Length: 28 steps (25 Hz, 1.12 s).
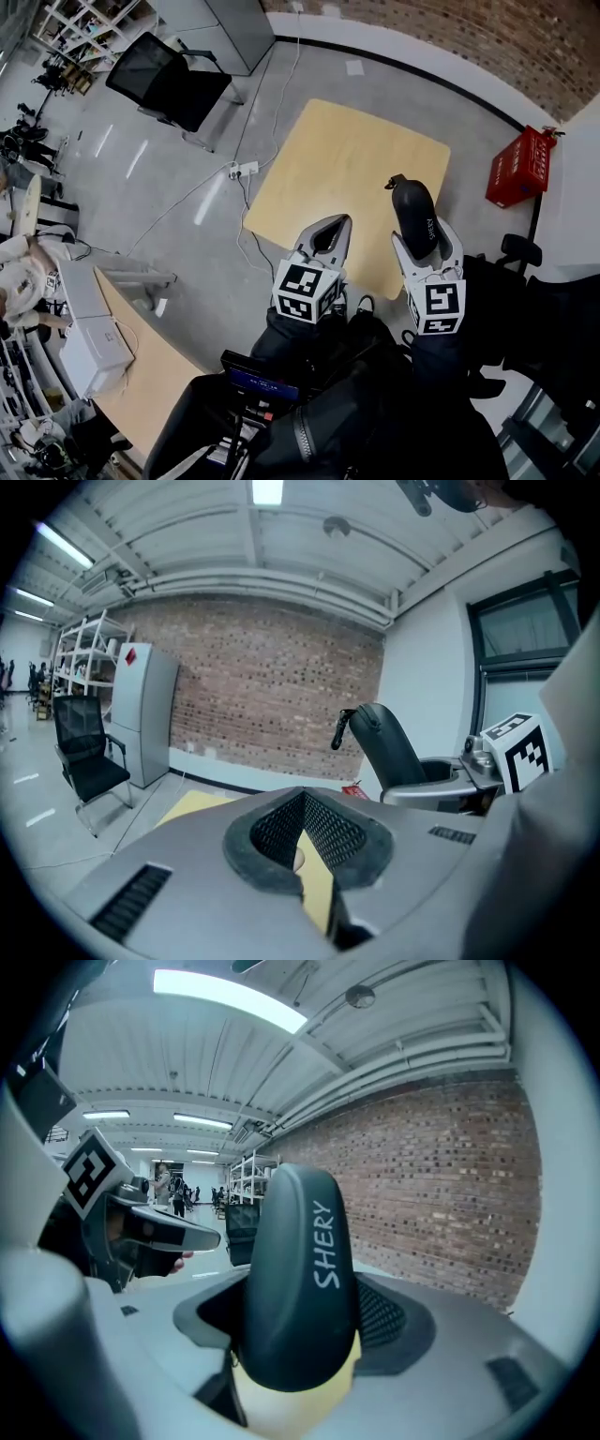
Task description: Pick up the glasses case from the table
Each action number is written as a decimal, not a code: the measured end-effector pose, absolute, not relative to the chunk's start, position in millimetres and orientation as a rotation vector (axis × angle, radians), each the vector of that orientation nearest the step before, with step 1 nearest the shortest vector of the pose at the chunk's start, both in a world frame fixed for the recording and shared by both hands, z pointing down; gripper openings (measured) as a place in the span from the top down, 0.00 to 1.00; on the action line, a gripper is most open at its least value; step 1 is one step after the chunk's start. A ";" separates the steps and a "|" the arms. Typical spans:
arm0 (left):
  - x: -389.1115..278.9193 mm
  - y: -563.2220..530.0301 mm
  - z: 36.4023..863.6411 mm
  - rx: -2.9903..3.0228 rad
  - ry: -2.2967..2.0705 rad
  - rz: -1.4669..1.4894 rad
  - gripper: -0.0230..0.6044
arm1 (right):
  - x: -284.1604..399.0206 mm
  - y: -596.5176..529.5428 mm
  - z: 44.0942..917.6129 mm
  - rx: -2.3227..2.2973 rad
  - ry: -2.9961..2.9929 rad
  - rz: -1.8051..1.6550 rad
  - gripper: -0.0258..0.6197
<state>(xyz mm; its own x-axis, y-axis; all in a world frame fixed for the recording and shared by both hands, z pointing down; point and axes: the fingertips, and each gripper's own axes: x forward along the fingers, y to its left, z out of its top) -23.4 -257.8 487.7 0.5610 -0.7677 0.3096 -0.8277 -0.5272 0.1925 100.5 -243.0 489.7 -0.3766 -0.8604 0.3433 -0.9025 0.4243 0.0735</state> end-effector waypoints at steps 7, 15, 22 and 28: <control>-14.0 -261.2 427.2 2.591 -1.309 0.148 0.96 | 99.6 -236.4 435.3 1.577 -2.433 0.092 0.42; -6.0 -265.4 378.9 2.689 -1.316 0.066 0.96 | 97.9 -243.8 395.4 1.622 -2.493 -0.008 0.42; -12.1 -269.5 350.2 2.752 -1.347 0.027 0.96 | 94.4 -249.3 361.7 1.666 -2.545 -0.083 0.42; -18.1 -277.9 329.9 2.779 -1.387 -0.019 0.96 | 93.1 -255.0 337.2 1.684 -2.592 -0.141 0.42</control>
